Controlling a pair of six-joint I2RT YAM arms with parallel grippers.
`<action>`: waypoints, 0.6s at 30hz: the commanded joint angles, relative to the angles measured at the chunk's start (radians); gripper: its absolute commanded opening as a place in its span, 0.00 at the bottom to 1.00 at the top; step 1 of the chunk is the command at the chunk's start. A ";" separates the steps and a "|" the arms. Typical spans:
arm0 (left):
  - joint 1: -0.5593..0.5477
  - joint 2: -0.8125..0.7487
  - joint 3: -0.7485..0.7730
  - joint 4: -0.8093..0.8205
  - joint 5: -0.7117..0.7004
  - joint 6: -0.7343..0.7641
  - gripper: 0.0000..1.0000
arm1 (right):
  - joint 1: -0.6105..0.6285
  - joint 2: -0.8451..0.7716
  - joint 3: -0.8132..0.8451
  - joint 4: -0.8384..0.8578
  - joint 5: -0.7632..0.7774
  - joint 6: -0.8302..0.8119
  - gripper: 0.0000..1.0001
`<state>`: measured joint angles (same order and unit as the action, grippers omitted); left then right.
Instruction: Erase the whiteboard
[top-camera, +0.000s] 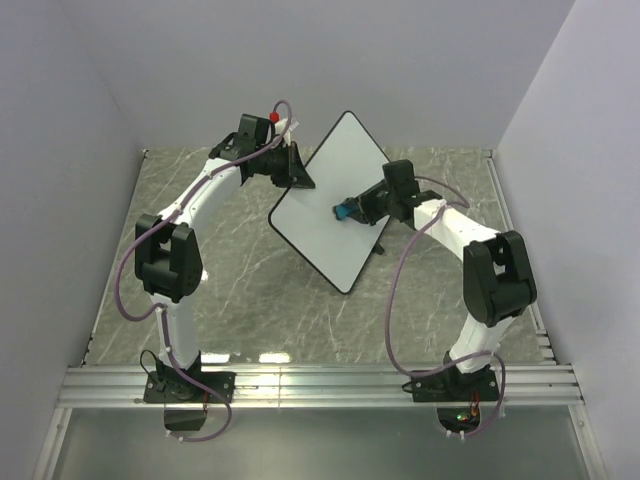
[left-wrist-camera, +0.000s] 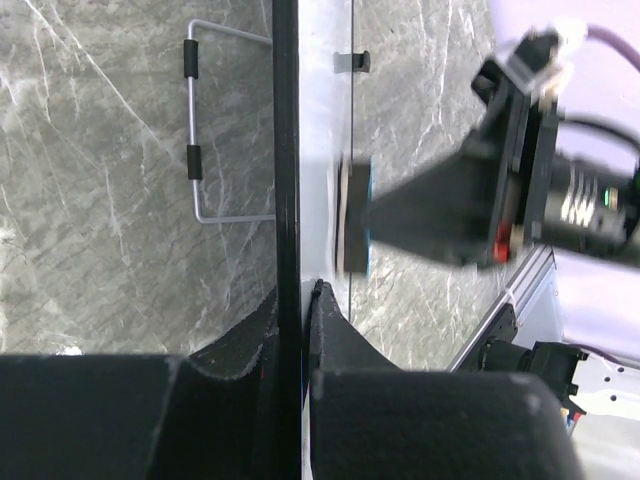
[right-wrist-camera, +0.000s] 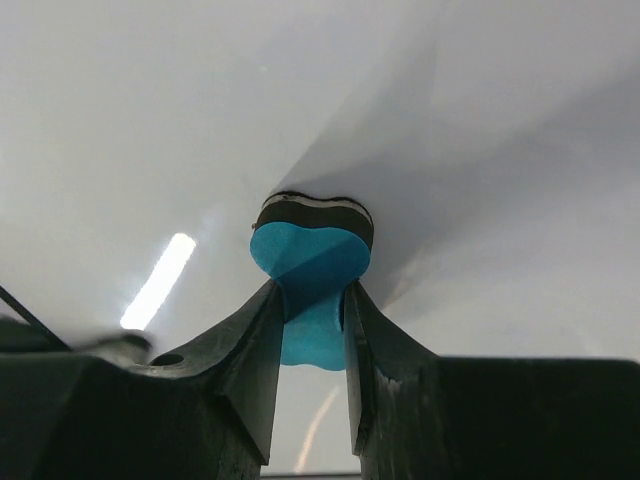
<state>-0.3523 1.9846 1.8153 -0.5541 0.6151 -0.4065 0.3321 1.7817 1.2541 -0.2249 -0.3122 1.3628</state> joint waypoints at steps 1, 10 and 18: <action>-0.085 0.016 0.009 -0.086 -0.009 0.170 0.00 | 0.122 0.015 -0.084 -0.125 -0.056 -0.073 0.00; -0.085 0.007 0.013 -0.090 -0.041 0.166 0.22 | 0.070 -0.160 -0.068 -0.244 0.031 -0.220 0.00; -0.083 0.010 0.044 -0.101 -0.067 0.164 0.41 | 0.002 -0.332 -0.103 -0.419 0.202 -0.447 0.00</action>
<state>-0.4099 1.9903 1.8313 -0.6247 0.5472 -0.2745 0.3603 1.5455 1.1679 -0.5411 -0.2169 1.0531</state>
